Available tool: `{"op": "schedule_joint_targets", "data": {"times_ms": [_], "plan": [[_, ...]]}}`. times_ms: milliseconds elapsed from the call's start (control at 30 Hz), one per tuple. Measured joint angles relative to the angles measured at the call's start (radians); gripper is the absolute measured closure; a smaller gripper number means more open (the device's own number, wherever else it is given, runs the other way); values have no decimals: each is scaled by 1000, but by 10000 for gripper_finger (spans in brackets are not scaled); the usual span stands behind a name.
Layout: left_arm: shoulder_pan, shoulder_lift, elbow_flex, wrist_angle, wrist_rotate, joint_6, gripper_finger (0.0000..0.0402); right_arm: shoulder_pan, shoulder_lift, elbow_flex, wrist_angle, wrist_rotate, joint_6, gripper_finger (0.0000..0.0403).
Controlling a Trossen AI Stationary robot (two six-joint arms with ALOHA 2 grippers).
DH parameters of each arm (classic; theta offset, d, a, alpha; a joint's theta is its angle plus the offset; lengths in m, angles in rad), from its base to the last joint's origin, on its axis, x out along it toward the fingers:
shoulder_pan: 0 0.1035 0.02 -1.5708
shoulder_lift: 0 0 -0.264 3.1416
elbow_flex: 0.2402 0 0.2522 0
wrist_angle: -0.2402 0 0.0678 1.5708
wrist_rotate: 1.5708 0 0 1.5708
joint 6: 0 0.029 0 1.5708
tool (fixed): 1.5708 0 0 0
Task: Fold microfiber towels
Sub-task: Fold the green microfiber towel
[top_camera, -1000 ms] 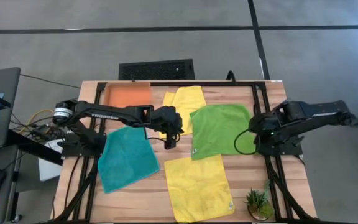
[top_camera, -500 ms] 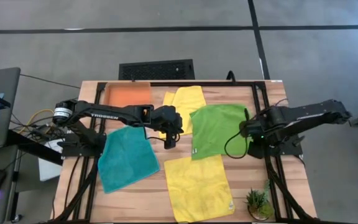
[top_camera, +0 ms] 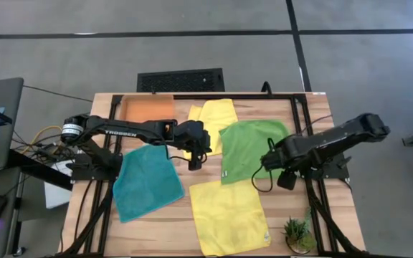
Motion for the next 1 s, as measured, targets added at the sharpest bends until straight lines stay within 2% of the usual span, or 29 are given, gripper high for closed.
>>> {"op": "schedule_joint_targets", "data": {"times_ms": [367, 1000], "plan": [[0, 0, 0, -20, 4, 0, 401, 127, 195, -40, 50, 2, -2, 168], [0, 0, 0, -21, 3, -4, 401, 167, 205, -165, 205, 30, 130, 168]]}}
